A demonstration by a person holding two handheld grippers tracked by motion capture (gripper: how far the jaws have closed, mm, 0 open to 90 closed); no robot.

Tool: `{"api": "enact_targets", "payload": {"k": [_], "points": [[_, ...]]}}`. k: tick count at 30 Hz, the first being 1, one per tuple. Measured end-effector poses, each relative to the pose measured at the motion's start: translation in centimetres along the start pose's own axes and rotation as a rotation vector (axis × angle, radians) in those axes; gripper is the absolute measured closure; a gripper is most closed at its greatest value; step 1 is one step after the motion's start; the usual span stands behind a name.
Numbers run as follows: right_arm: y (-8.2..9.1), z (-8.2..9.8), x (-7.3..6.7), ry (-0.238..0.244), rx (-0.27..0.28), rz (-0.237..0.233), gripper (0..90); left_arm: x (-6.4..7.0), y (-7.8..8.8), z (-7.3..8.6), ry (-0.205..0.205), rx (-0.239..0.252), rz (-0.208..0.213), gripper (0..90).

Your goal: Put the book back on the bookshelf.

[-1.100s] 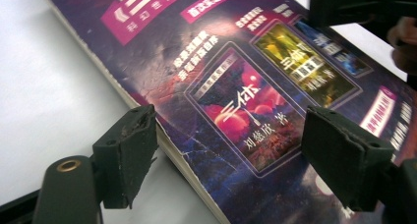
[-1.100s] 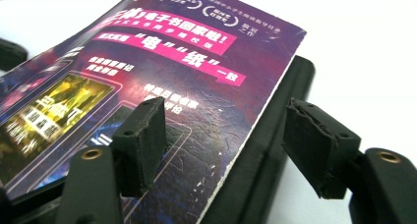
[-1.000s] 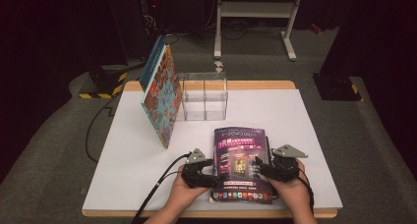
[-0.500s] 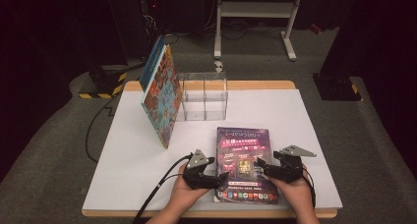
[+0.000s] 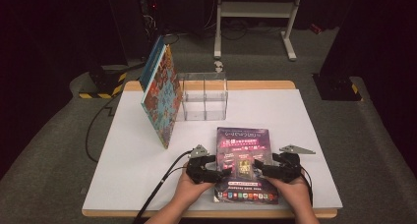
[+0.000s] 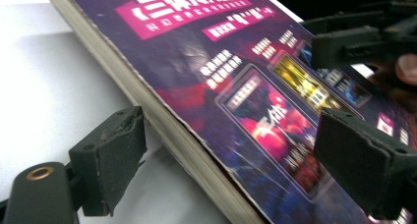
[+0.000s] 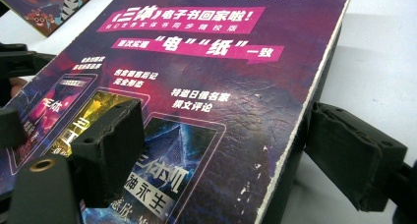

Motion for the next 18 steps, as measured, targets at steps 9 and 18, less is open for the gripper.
{"api": "enact_targets", "payload": {"k": [9, 18], "points": [[0.4, -0.3, -0.2, 0.047, 0.006, 0.045, 21.5, 0.1, -0.5, -0.4, -0.001, -0.012, -0.040, 12.1], [1.4, -0.8, -0.1, 0.126, 0.036, 0.129, 43.1, 0.3, 0.1, -1.0, -0.053, 0.022, -0.089, 25.9]]}}
Point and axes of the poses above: each handheld gripper's, and its own axes: y roughly backward along the jaws, z roughly out of its underside, x roughly to its right, the point moved 9 cm from there along -y, roughly forward along the jaws, and after that the axes turned 2 degrees about y, right-handed, at the moved point
